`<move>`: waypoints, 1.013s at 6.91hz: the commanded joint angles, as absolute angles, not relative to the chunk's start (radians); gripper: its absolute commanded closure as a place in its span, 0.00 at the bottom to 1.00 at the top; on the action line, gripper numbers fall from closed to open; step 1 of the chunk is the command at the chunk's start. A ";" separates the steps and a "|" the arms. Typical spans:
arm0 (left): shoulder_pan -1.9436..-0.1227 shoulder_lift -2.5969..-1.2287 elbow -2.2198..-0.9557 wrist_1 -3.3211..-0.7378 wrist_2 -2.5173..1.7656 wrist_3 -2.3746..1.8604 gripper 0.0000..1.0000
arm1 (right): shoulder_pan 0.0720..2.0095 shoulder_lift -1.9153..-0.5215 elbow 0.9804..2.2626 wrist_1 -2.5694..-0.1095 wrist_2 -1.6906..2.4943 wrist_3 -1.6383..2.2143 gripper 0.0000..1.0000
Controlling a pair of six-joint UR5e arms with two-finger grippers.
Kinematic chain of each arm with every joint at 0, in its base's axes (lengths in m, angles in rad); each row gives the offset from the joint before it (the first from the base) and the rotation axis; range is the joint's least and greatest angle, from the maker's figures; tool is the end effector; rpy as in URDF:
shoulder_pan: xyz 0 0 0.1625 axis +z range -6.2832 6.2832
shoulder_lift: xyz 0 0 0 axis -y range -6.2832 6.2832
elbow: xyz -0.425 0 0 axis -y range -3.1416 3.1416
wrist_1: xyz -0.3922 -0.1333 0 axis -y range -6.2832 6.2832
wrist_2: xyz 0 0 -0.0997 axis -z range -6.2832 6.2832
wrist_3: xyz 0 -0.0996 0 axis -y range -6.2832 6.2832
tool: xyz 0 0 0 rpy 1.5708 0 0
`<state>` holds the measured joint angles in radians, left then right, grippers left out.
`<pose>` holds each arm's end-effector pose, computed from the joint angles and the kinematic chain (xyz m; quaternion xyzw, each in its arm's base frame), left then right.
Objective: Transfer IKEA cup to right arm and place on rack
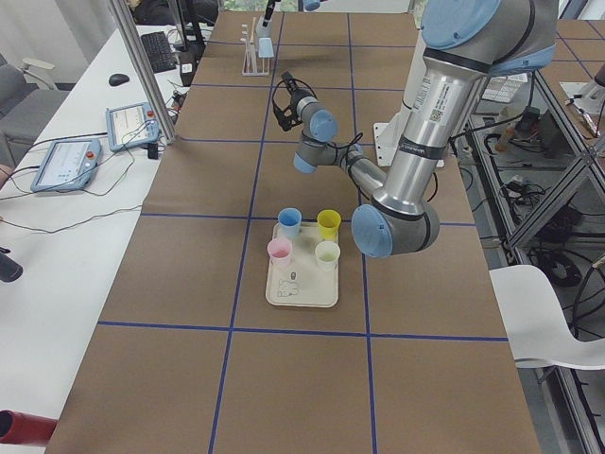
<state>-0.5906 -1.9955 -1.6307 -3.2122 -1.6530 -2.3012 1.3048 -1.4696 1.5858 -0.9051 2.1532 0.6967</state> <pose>0.3904 -0.4124 0.2300 -0.0809 0.8696 -0.2697 0.4057 -0.0719 -0.5627 0.5286 0.2007 -0.4043 0.0824 0.8885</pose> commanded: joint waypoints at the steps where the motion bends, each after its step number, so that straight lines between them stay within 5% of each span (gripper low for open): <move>1: -0.589 -1.996 -1.631 -3.212 -1.652 -2.301 0.07 | 1.305 -1.471 1.583 -0.905 2.151 0.698 1.00; 7: -0.591 -1.994 -1.641 -3.214 -1.651 -2.301 0.07 | 1.287 -1.434 1.540 -0.907 2.117 0.710 1.00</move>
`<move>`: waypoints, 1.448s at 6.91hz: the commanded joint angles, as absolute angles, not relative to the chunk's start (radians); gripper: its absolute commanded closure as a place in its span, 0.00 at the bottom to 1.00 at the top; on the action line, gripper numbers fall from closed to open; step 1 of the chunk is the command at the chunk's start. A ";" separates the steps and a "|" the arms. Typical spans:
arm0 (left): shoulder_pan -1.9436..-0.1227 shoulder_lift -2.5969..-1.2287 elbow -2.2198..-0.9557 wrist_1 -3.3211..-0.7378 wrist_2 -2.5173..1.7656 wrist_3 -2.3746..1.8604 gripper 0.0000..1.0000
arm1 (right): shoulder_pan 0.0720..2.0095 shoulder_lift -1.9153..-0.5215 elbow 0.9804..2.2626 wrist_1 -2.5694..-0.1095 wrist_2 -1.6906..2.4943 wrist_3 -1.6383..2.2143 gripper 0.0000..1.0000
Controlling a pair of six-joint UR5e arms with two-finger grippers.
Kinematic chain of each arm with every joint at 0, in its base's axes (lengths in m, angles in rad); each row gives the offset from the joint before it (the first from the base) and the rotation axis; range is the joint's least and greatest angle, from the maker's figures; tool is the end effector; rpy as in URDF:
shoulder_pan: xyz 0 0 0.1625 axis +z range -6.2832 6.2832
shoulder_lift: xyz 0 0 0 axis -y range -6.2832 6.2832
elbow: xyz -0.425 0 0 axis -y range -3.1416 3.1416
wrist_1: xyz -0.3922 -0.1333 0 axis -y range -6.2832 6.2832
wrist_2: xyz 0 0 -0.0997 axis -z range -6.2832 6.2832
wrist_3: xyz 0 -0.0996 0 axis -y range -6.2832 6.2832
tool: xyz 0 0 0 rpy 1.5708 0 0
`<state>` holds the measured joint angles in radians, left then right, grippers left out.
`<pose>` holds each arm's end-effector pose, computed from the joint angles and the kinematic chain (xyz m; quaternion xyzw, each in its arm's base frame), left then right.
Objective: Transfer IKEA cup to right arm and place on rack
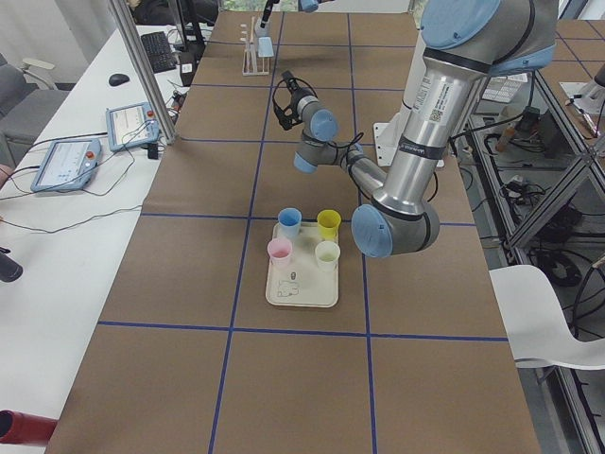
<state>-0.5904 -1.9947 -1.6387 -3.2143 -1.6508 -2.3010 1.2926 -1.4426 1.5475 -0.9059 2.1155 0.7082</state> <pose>0.3880 -0.4109 0.2273 -0.0804 0.8719 -0.2678 0.4020 -0.0794 -0.5756 0.5347 0.2005 -0.3908 0.0918 0.8937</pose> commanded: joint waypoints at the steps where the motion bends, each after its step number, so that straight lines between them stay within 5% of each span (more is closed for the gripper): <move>1: -0.591 -1.994 -1.644 -3.214 -1.651 -2.301 0.07 | 1.287 -1.434 1.545 -0.907 2.120 0.712 1.00; 4: -0.591 -1.994 -1.644 -3.214 -1.651 -2.301 0.07 | 1.285 -1.436 1.520 -0.902 2.144 0.712 1.00; 5: -0.589 -1.994 -1.644 -3.214 -1.651 -2.301 0.07 | 1.279 -1.436 1.514 -0.903 2.160 0.712 0.90; 6: -0.589 -1.994 -1.644 -3.214 -1.651 -2.301 0.07 | 1.272 -1.434 1.514 -0.904 2.164 0.713 0.19; 7: -0.589 -1.994 -1.643 -3.214 -1.651 -2.301 0.07 | 1.272 -1.434 1.509 -0.904 2.164 0.712 0.00; 10: -0.595 -1.996 -1.654 -3.214 -1.655 -2.301 0.07 | 1.273 -1.427 1.516 -0.908 2.232 0.712 0.00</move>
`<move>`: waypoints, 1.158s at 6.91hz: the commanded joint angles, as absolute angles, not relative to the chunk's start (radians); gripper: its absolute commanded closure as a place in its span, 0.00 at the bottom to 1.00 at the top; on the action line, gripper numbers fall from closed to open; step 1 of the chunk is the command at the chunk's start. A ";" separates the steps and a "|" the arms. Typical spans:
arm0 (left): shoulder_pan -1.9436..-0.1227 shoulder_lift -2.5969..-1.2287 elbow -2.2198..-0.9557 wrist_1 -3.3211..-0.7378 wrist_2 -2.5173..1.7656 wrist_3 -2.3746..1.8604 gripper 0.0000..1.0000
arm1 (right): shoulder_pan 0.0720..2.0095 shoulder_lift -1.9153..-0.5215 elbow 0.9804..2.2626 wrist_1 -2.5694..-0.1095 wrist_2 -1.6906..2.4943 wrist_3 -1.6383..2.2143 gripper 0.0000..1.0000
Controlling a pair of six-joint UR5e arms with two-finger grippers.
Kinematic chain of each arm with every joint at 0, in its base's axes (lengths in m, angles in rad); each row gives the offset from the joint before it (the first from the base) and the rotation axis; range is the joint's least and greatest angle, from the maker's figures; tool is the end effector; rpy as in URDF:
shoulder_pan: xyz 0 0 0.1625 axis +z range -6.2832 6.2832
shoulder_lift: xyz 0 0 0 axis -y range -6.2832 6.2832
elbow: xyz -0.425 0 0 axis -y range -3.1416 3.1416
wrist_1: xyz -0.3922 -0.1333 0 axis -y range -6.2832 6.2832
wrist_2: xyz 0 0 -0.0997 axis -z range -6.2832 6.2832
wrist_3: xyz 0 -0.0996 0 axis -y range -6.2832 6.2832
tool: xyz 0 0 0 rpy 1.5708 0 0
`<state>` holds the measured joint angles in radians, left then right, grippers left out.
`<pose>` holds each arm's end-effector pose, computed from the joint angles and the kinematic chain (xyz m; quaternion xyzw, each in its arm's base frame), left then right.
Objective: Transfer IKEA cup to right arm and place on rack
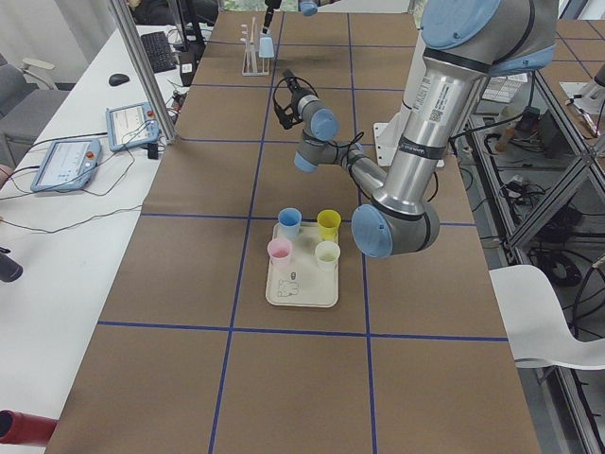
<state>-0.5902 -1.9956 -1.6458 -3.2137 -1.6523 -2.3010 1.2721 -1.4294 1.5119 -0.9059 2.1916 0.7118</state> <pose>0.3864 -0.4095 0.2242 -0.0808 0.8736 -0.2652 0.3999 -0.0983 -0.5755 0.5426 0.1665 -0.4171 0.0727 0.8905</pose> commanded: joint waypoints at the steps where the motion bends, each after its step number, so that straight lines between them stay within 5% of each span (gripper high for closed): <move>1: -0.630 -1.990 -1.658 -3.202 -1.661 -2.292 0.07 | 1.291 -1.428 1.528 -0.908 2.285 0.713 0.00; 6: -0.944 -1.982 -1.671 -2.646 -2.102 -1.677 0.07 | 1.313 -1.469 1.739 -1.107 2.278 0.724 0.00; 8: -1.043 -1.878 -1.675 -2.471 -2.129 -1.300 0.07 | 1.313 -1.474 1.755 -1.108 2.275 0.724 0.00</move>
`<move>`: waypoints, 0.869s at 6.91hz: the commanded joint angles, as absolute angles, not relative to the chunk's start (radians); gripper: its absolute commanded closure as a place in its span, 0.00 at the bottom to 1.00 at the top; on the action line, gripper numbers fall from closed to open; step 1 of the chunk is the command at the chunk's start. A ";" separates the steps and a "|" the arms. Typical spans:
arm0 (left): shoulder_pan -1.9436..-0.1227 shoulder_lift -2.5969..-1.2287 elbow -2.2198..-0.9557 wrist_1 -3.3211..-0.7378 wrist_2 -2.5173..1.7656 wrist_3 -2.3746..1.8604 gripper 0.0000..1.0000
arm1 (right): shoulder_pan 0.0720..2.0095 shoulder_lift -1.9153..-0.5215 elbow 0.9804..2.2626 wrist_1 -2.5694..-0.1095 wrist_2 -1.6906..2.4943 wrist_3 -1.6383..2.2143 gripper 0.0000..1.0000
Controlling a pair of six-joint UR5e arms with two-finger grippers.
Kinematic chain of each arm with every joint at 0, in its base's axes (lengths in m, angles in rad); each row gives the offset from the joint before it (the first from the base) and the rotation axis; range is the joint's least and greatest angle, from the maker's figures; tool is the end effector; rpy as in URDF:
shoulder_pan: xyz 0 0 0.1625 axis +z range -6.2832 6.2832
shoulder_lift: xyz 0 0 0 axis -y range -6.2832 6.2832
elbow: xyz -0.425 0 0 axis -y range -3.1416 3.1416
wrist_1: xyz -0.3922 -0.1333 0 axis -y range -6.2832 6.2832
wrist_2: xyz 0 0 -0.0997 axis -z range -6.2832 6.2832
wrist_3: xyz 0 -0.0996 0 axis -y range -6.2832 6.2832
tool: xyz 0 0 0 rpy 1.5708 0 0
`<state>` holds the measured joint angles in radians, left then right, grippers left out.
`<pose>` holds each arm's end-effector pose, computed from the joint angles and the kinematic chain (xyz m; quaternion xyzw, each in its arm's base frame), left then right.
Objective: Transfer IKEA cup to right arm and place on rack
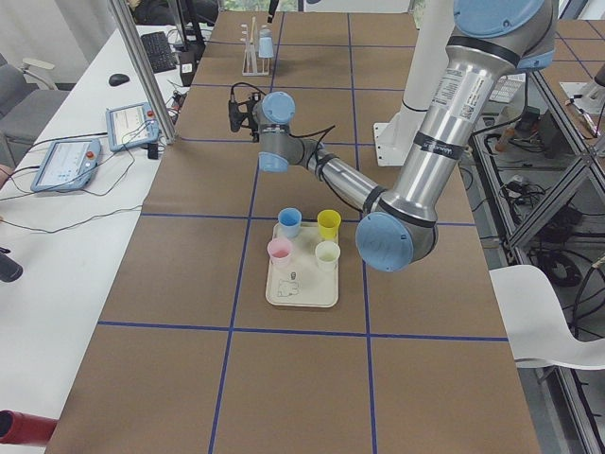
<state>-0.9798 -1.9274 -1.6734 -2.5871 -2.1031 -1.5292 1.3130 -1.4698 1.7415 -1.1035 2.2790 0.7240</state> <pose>0.2627 -0.5401 0.2958 0.1474 0.6613 -0.1650 0.7168 -0.0728 -0.5448 0.4688 0.1463 -0.4449 0.0802 0.8799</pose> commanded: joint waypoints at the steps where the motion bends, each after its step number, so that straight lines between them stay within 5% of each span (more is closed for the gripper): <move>1: -1.089 -1.875 -1.695 -2.310 -2.123 -1.122 0.07 | 1.312 -1.489 1.767 -1.108 2.275 0.724 0.00; 6: -1.140 -1.551 -1.690 -2.064 -2.187 -0.574 0.11 | 1.290 -1.496 1.769 -1.108 2.275 0.724 0.00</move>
